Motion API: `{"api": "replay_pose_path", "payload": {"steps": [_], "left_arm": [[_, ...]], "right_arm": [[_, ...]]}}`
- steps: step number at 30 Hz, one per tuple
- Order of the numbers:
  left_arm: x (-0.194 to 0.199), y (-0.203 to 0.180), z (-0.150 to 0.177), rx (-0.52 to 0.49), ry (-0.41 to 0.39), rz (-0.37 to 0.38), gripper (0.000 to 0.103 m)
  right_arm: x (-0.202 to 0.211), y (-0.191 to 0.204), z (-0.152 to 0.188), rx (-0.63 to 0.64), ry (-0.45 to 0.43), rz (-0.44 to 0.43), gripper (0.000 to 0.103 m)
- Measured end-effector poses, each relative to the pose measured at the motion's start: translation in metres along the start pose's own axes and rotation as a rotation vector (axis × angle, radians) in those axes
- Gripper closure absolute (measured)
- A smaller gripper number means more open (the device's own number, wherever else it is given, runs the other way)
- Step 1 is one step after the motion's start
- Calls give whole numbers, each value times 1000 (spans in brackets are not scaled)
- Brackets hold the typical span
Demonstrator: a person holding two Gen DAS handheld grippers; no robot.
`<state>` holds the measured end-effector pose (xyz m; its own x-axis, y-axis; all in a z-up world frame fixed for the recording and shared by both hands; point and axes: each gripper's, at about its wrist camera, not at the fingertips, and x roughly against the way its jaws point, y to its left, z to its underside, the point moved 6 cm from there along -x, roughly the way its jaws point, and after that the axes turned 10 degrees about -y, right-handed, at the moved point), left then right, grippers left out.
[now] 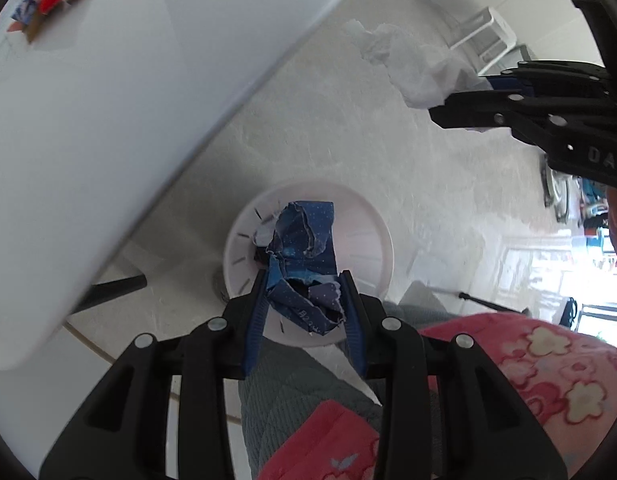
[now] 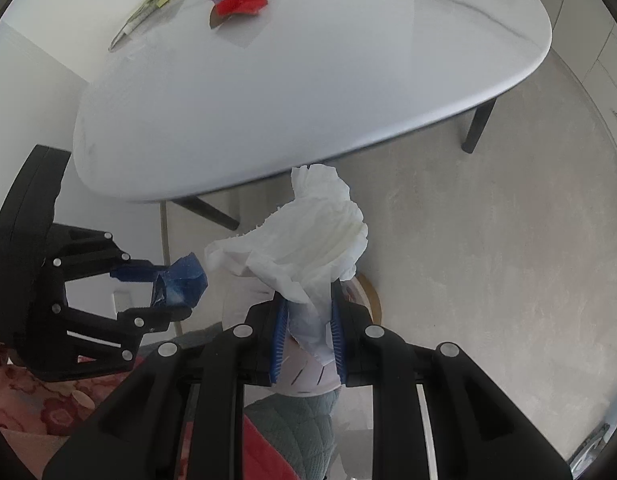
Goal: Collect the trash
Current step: 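Carry blue paper and tissue over the bin and open both tools, then move both tools back over the table toward the red paper and carton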
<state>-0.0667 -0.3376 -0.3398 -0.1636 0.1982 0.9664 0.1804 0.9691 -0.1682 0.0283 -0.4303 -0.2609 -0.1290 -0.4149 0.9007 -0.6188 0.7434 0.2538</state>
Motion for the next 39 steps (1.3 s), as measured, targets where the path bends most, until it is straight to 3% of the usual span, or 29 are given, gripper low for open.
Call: {"api": "replay_pose_path", "payload": {"steps": [4,10,25,26,28,30,34,39], "left_arm": [[-15,-10,11,-11,46,-10,66],[-11,-21,18,-31,25,-37,43],[33,-9,27,22,-79,-144,28],[35,-7,26,28,-84,-154,27],[42,-1,28,39,-94,-169,25],[48,5,29,55,-102,-185,23],[62,14,27,80,-125,-211,21],[75,28,17,101,-162,-238,16]], "right_arm": [[-3,1,22,0,29,-17,82],[-5,10,30,46,48,-30,82],[-20,21,49,111,107,-62,82],[-22,23,52,119,121,-66,80],[-29,26,59,134,159,-75,52],[-31,28,64,134,174,-68,34],[-29,31,62,127,164,-54,20],[-18,31,43,113,100,-26,15]]}}
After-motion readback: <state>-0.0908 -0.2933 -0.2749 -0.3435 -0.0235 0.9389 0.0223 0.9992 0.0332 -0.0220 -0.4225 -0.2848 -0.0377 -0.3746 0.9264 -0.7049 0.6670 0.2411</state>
